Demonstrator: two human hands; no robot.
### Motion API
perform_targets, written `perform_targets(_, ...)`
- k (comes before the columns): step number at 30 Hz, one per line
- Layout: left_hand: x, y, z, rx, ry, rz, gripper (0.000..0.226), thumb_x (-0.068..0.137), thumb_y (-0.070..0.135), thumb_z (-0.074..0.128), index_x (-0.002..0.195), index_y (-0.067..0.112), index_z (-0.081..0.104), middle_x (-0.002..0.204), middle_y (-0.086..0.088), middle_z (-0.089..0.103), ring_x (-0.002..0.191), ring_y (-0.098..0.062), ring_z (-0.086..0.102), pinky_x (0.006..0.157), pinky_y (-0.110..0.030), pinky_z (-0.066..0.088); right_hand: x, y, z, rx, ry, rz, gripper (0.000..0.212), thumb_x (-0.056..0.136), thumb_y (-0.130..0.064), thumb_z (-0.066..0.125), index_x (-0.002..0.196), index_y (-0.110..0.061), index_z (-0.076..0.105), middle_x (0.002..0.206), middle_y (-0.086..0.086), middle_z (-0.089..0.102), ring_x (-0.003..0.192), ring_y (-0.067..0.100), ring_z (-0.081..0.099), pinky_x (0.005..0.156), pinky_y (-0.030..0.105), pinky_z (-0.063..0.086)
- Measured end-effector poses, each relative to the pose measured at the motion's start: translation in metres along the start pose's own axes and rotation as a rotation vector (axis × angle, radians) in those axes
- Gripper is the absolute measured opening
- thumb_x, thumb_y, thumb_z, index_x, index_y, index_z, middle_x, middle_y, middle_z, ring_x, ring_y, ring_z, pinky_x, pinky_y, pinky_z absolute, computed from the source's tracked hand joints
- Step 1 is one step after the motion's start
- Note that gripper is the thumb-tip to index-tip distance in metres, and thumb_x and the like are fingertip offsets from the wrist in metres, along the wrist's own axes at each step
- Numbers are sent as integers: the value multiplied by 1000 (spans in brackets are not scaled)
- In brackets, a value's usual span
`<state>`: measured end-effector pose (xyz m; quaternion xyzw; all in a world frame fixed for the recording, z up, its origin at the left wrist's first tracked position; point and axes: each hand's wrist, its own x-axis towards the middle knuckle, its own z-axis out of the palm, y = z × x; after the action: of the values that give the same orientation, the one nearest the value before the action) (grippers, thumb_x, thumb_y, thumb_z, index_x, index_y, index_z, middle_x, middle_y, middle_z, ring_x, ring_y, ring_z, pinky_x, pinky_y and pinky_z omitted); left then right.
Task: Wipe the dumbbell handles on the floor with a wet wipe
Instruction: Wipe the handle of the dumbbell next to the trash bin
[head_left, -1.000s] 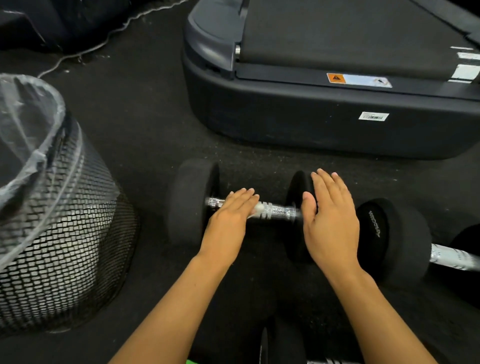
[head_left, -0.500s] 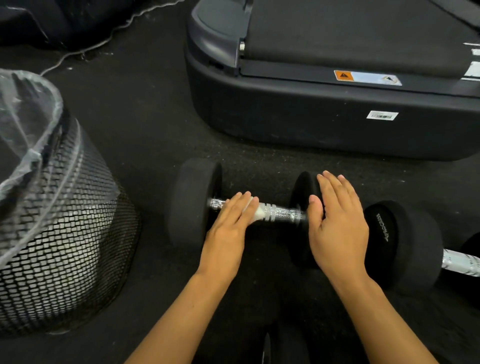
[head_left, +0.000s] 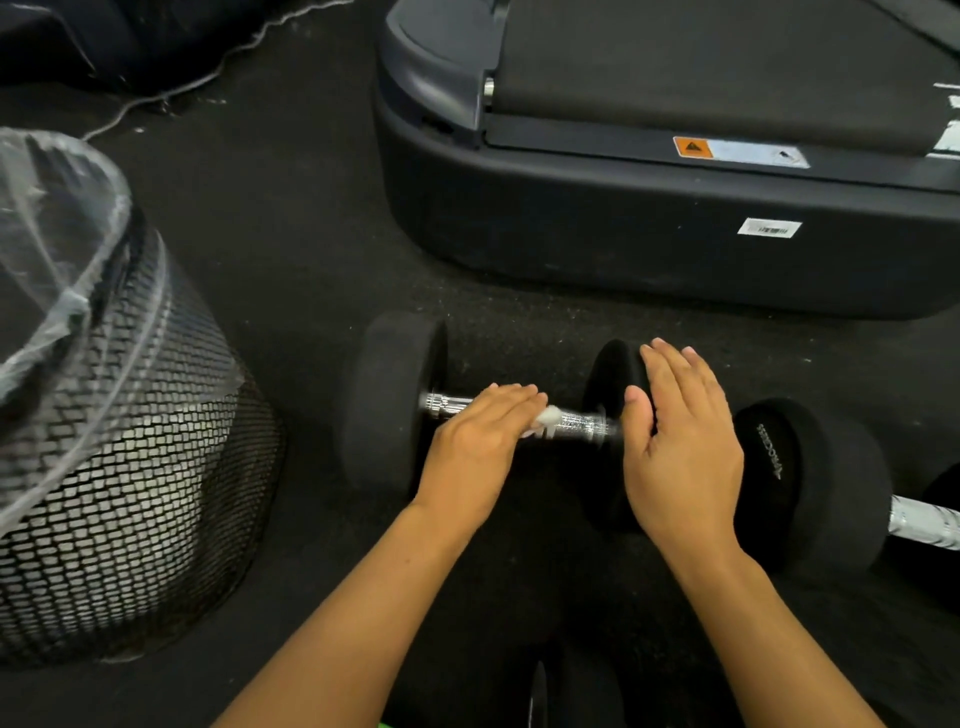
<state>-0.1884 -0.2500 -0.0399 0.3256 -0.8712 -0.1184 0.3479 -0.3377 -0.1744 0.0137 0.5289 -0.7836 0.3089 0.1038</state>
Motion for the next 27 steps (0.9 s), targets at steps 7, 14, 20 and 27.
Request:
perform_targets(7,6,1,-4,18,-41,7,45,71,-11,70,112,5,66,113,-10,67,106,-21,62,102,-39,41,0,1,0,-2,-9,2,52,94,-34,28,131,-6,51,136,8,50,133,23,35,109,34,25)
perform_targets(14,-9,9,-2,26,4,-158,45,73,-10,70,115,6,64,117,-10,64,112,-21,59,108,-37,33,-2,-1,-1,7,9,1,51,94,-33,29,130,-5,51,135,8,51,133,23,36,109,33,25)
perform_targets(20,2,3,-6,39,-11,-137,41,73,-7,71,112,7,66,113,-9,66,108,-20,62,104,-38,38,0,-1,-2,0,1,2,51,94,-33,28,130,-5,51,135,8,51,133,23,36,110,33,24)
perform_targets(27,21,3,-13,-27,-189,-35,41,75,-6,67,113,10,66,112,-8,68,104,-22,63,97,-43,46,-2,-1,0,-5,9,4,50,94,-32,29,130,-6,51,135,8,51,132,24,37,109,35,26)
